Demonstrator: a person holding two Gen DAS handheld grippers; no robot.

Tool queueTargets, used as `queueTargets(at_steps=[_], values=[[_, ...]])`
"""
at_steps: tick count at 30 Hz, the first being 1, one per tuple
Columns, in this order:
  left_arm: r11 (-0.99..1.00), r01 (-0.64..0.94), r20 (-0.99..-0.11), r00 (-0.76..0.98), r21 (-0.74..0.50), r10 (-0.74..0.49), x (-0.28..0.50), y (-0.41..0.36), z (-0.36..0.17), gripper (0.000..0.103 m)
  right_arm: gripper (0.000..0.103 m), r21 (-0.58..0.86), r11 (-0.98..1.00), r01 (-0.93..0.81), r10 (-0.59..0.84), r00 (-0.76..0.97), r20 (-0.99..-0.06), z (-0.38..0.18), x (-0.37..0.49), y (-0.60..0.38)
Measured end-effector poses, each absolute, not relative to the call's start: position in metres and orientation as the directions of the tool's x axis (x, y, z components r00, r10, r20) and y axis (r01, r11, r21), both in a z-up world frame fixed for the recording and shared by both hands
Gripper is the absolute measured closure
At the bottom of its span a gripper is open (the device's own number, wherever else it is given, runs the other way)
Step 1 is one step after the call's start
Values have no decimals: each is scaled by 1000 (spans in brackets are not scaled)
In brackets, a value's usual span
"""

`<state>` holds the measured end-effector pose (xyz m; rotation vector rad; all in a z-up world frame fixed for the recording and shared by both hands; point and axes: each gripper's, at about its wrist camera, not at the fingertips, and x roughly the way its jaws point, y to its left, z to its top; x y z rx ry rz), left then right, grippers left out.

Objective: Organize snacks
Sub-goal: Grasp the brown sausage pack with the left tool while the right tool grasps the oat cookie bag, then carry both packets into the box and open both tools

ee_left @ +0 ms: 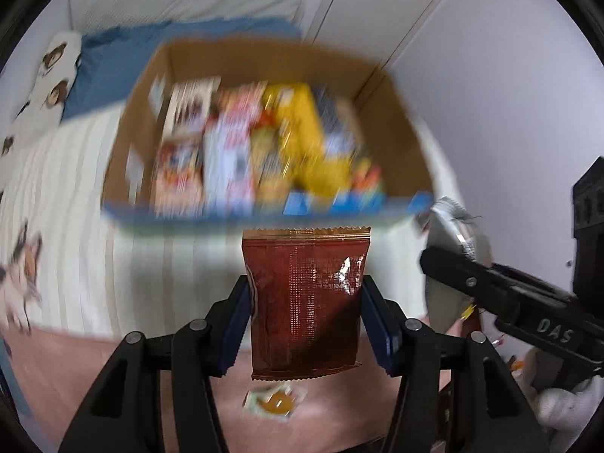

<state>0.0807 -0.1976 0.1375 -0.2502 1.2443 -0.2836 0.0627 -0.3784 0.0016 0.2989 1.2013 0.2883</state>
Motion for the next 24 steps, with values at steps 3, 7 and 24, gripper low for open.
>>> queueTargets(at_steps=[3,7,24], values=[[927,82,-869,326,-365,-371,127,-200,163,49,50,331,940,-86,337,389,-857,33,108,-371],[924,60,-870,318,-378,-376,209,-212,161,49,50,246,965,-92,262,403,-877,45,176,-366],[907,-40,-906,80,-420,-416,370,-233,67,49,50,163,987,-1,156,284,-946,-40,314,-373]])
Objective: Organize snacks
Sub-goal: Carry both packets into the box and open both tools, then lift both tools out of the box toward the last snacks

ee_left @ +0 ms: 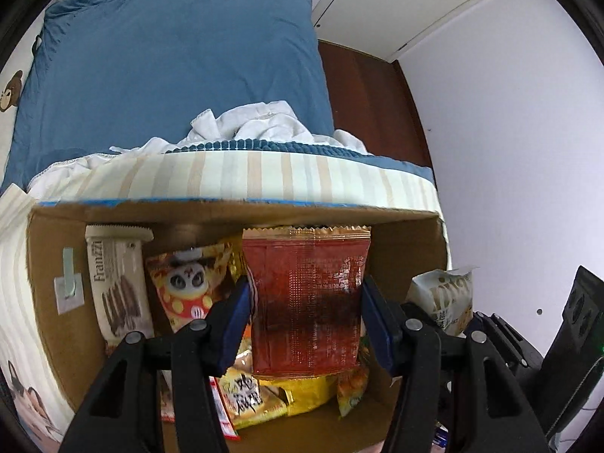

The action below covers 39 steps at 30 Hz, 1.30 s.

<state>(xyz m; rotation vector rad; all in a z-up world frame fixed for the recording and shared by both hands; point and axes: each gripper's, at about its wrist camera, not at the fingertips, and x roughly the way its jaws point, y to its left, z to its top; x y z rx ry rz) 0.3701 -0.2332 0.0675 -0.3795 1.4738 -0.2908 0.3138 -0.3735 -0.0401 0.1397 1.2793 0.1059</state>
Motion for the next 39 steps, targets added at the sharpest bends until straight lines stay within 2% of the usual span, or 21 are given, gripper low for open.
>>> queueTargets(at_steps=[3,4,5,6,7,8,9,14,24,29,39], values=[[907,-47,-907,69,-419,-416,377,-234,58,48,49,166,986,16,156,265,-952,-56,326,-376],[903,-56,-905,59,-425,-422,380,-233,53,47,44,158,987,20,148,254,-956,-59,329,-376],[900,-71,-903,44,-430,-428,382,-232,49,46,27,147,989,21,138,247,-959,-63,332,-377],[896,-78,-900,41,-437,-435,383,-231,47,41,18,143,989,21,134,246,-960,-65,335,-377],[896,-75,-899,46,-438,-435,384,-230,45,34,14,163,986,18,154,246,-957,-66,335,-378],[905,-67,-907,54,-421,-418,384,-230,46,21,13,162,986,24,152,245,-958,-66,335,-378],[911,-60,-912,65,-408,-405,384,-230,47,15,13,152,988,19,143,244,-959,-65,335,-378],[918,-44,-918,69,-393,-390,381,-229,52,7,11,129,992,4,125,239,-963,-61,330,-373],[953,-22,-946,129,-301,-296,353,-216,65,6,10,73,997,-19,75,236,-969,-62,308,-364],[981,-13,-956,225,-195,-187,318,-205,73,6,10,53,998,-25,57,269,-961,-59,284,-358],[997,-20,-922,384,-74,-61,234,-199,86,6,10,1,999,-41,17,395,-919,-41,214,-347]])
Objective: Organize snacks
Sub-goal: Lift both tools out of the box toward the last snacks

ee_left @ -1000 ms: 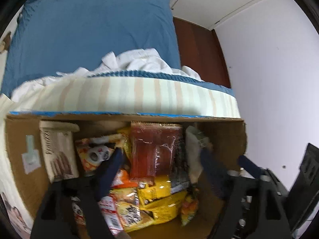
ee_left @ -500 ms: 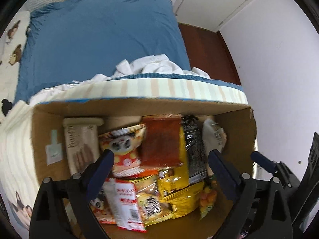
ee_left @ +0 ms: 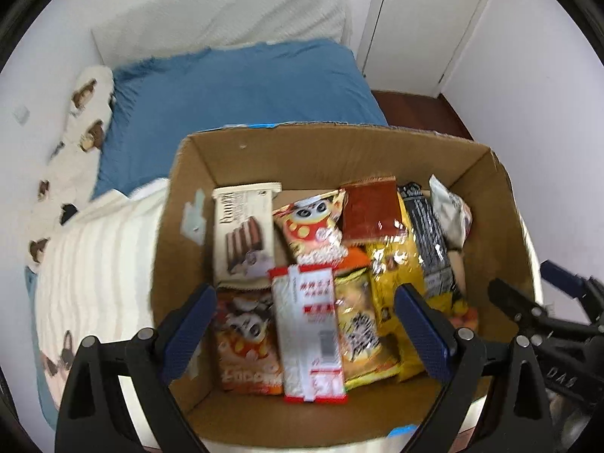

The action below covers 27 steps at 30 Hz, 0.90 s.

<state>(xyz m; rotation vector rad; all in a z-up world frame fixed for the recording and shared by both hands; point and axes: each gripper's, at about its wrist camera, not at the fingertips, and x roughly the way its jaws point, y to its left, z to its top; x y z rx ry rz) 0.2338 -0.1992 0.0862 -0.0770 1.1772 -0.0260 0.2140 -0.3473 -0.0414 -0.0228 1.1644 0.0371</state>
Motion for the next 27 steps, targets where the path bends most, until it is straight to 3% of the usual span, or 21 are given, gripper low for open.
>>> queueTargets(at_steps=[19,27], values=[[998,-21,-813,581,-52,-30,100,-200,154,6,10,5,999,-51,35,590,-806,37,64,-350],[994,-36,-878,474,-99,-70,40,-198,137,6,10,147,988,-42,148,518,-843,28,2,-360]])
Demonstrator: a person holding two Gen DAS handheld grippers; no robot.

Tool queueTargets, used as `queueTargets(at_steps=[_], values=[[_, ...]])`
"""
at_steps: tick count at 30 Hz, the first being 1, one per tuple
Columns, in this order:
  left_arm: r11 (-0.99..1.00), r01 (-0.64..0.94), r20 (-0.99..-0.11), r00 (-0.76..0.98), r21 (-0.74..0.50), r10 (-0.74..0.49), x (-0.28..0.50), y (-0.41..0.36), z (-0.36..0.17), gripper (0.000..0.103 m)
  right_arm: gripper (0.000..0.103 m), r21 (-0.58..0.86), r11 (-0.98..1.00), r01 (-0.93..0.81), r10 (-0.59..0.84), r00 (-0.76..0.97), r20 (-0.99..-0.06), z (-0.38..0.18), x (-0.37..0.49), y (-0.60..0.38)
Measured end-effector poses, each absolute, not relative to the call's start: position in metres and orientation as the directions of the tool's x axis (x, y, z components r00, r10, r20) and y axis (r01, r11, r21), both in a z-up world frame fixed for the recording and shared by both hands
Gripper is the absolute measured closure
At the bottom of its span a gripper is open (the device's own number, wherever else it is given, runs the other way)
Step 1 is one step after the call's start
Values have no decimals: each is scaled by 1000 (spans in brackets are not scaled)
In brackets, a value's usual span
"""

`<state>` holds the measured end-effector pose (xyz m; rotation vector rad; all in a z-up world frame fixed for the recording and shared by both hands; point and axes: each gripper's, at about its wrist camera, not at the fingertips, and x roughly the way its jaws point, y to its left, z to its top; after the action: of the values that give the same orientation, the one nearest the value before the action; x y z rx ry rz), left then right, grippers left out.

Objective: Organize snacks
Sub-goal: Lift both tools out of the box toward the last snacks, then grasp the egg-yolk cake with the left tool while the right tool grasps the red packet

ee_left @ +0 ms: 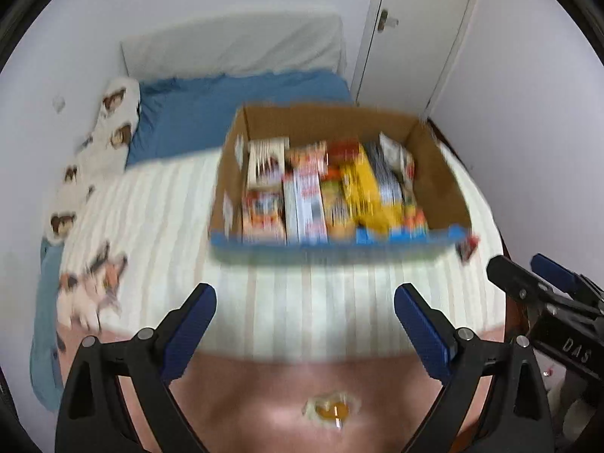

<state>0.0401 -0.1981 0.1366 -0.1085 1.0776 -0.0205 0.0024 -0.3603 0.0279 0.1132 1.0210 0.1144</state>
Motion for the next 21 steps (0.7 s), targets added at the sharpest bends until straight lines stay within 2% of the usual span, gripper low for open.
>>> queueTargets(at_steps=[3,7,10,13,14,15,16,19,20,21], values=[[991,-48,-932,349,-123,-98,16,-203,96,6,10,175,985,-12,162,435,-886,-6,-15,-371],[974,-125,-978,119,-188,-173,-4,-209,16,6,10,191,981,44,168,310,-936,-62,-34,-389],[966,-145,-977,5,-213,-215,-3,-218,-30,6,10,213,973,91,185,251,-950,-93,-43,-404],[934,-215,-948,-80,-286,-308,4,-224,-71,8,10,209,971,118,174,249,-953,-107,-43,-417],[913,-253,-930,-99,-320,-354,5,-225,-83,11,10,218,967,131,180,251,-951,-108,-42,-424],[904,-281,-925,-107,-323,-364,6,-226,-90,21,10,220,966,138,180,255,-950,-106,-39,-430],[894,-311,-925,-96,-324,-368,7,-225,-96,25,10,219,965,144,176,262,-949,-105,-36,-435],[893,-327,-938,-53,-308,-343,13,-228,-96,36,10,234,956,178,178,284,-942,-100,-17,-457],[898,-314,-941,-41,-308,-337,17,-231,-91,42,10,239,953,187,178,293,-940,-97,-8,-463],[907,-298,-947,-29,-297,-319,23,-235,-86,44,10,245,948,201,176,307,-935,-94,3,-473]])
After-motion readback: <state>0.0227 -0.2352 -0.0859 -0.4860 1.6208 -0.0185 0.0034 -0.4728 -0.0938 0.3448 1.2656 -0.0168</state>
